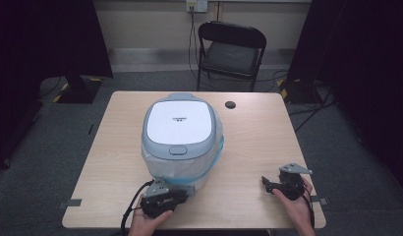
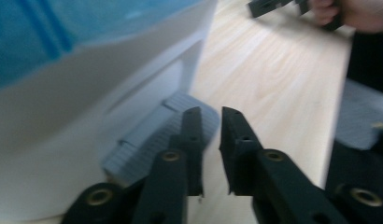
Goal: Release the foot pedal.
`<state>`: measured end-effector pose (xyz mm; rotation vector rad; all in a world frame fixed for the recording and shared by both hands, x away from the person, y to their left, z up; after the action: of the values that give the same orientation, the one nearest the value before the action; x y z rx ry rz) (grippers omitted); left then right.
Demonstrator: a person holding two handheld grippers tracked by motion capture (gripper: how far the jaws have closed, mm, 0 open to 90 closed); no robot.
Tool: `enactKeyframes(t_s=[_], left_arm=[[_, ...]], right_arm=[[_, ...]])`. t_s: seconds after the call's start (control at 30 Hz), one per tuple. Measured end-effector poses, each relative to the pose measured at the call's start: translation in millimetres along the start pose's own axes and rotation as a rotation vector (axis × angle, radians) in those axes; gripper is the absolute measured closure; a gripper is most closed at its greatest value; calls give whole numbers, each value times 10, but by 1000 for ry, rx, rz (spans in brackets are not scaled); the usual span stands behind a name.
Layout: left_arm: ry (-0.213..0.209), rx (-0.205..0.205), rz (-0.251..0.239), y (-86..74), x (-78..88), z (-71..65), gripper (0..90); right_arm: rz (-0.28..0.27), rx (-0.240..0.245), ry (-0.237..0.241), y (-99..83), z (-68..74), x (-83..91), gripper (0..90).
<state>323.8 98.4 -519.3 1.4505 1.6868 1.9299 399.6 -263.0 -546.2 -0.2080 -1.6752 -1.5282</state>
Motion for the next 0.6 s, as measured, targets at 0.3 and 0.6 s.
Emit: enactKeyframes(t_s=[0.3, 0.6], left_arm=[[-42, 12, -7, -23, 212, -81, 554], [-10, 54, -100, 39, 583, 104, 494]], right_arm=[[0, 0, 0, 0, 0, 0, 204], [0, -2, -1, 1, 1, -1, 204]])
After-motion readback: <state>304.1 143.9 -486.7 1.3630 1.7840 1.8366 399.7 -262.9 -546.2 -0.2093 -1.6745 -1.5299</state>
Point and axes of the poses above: each handheld gripper's, and its own axes: x roughly backward along the jaws, y roughly out of its top, z roughly to its left, the point moved 7 cm from there along -x, roughly forward along the jaws, and after that the axes turned 9 degrees about y, right-handed, at the moved point
